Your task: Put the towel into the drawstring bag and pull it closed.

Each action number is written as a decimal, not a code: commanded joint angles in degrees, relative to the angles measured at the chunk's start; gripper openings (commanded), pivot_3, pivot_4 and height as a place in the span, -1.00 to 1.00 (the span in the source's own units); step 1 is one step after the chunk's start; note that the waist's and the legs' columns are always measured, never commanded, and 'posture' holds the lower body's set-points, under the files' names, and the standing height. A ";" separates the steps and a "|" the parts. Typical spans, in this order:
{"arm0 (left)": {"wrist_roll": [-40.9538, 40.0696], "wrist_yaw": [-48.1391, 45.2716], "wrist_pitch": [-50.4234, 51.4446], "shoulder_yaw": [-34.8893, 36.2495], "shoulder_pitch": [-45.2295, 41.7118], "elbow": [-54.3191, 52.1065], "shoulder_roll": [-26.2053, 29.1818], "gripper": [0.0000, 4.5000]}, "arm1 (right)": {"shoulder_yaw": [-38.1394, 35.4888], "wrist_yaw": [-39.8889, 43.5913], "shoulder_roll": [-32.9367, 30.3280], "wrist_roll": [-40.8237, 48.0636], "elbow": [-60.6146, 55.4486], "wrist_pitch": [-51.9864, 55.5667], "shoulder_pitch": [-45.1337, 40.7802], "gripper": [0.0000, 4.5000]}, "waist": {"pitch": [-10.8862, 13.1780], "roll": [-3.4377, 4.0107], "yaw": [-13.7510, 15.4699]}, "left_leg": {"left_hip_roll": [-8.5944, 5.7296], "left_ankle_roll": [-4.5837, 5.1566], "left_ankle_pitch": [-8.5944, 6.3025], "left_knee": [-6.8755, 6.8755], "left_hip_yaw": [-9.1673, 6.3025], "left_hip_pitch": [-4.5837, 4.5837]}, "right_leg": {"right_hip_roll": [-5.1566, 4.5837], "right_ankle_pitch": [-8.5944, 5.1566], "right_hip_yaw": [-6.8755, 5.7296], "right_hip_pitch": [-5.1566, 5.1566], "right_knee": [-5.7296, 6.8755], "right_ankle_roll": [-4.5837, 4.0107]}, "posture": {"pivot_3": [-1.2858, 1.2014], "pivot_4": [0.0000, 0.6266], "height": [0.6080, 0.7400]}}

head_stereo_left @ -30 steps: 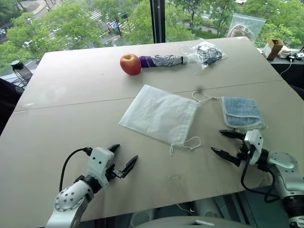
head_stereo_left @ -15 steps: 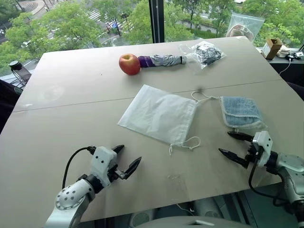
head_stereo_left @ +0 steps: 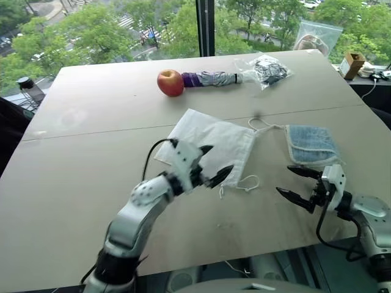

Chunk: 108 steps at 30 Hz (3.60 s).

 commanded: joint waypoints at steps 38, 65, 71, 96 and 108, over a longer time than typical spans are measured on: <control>36.11 27.80 11.11 -16.01 -0.04 4.39 -19.63 -0.23 | -4.88 -7.05 -1.70 3.93 -15.90 5.75 9.75 1.00 | 0.04 -0.03 0.11 | 0.05 0.00 -0.01 -0.03 -0.18 -0.15 | -0.05 -0.17 0.00 -0.14 0.02 0.31 | 0.03 -0.52 1.00; 36.11 24.19 17.43 -19.32 -5.54 8.55 -21.18 0.09 | -5.30 -7.71 -1.96 3.49 -16.36 5.38 10.47 1.00 | 0.04 -0.03 0.13 | -0.03 0.00 0.00 0.02 -0.15 -0.18 | -0.05 -0.16 -0.03 -0.13 0.03 0.30 | 0.03 -0.52 1.00; 37.53 24.39 22.45 -20.51 -6.68 9.19 -21.00 0.09 | -5.00 -7.40 -2.13 3.57 -16.26 5.59 10.07 1.00 | 0.04 -0.03 0.06 | -0.04 0.00 0.00 0.02 -0.17 -0.18 | -0.05 -0.16 -0.03 -0.13 0.03 0.31 | 0.03 -0.52 1.00; 42.82 29.64 6.26 -3.04 6.34 -0.47 0.52 -0.99 | -0.48 -5.93 1.43 1.56 -10.09 2.99 3.31 1.00 | 0.02 -0.01 -0.25 | 0.11 0.00 -0.01 -0.01 -0.10 -0.06 | -0.09 -0.03 0.09 -0.15 0.07 0.08 | 0.03 -0.52 1.00; 30.82 23.06 -2.45 9.55 20.09 -6.34 2.15 -0.22 | 6.57 -0.73 5.82 1.60 -5.30 3.31 -9.58 1.00 | 0.01 0.01 -0.09 | 0.16 0.00 -0.01 -0.10 -0.07 0.03 | -0.15 -0.02 0.04 -0.14 0.09 0.06 | 0.03 -0.52 1.00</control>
